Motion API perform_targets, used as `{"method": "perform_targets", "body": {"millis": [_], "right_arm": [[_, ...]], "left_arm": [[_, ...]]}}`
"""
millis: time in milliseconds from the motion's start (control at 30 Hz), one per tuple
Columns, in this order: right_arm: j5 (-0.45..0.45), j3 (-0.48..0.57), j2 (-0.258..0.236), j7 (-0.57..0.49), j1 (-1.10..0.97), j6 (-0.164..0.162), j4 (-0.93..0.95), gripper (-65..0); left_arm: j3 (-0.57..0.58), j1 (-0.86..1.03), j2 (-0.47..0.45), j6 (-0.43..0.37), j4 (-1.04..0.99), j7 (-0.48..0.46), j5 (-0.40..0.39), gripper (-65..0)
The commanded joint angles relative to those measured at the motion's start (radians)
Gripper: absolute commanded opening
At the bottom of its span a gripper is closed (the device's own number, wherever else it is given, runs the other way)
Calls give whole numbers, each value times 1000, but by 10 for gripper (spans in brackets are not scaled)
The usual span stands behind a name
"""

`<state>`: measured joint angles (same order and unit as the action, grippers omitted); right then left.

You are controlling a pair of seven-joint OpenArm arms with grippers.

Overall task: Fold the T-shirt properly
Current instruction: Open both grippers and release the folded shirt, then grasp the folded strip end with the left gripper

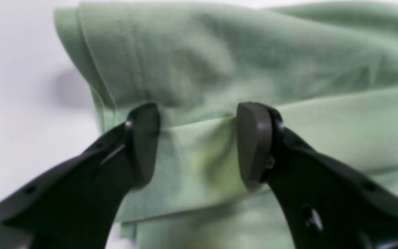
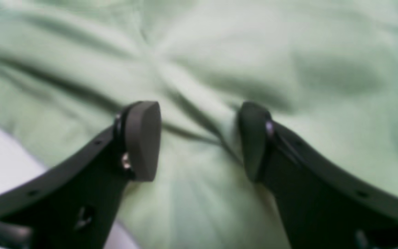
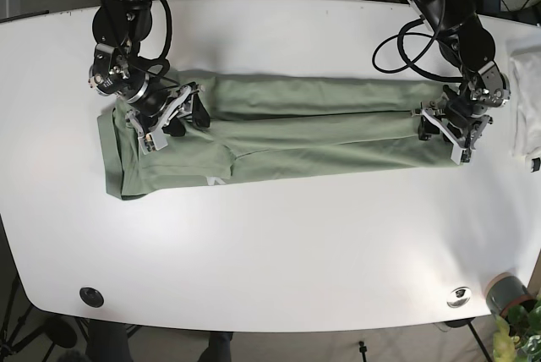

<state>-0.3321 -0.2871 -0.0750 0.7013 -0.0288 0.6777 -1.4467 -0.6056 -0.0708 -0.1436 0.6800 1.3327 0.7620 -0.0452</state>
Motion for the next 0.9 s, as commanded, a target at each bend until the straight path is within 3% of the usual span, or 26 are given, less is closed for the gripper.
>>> {"method": "perform_targets", "body": {"millis": [0, 133, 367, 600, 867], "right_arm": [[-11, -4, -12, -33, 16, 3, 22, -300], [-11, -2, -32, -41, 26, 3, 51, -300], [-11, -2, -33, -41, 23, 3, 53, -300], [-11, -1, -30, -41, 23, 3, 53, -300], [-11, -1, -32, -41, 23, 3, 53, -300]], "left_arm": [[0, -8, -12, 2, 64, -6, -5, -317], [0, -7, -12, 2, 136, 0, -6, -314], [-33, -11, -14, 8, 224, 123, -26, -304], [-119, -10, -57, 18, 222, 130, -186, -178], [-126, -7, -159, 18, 55, 173, -401, -171]]}}
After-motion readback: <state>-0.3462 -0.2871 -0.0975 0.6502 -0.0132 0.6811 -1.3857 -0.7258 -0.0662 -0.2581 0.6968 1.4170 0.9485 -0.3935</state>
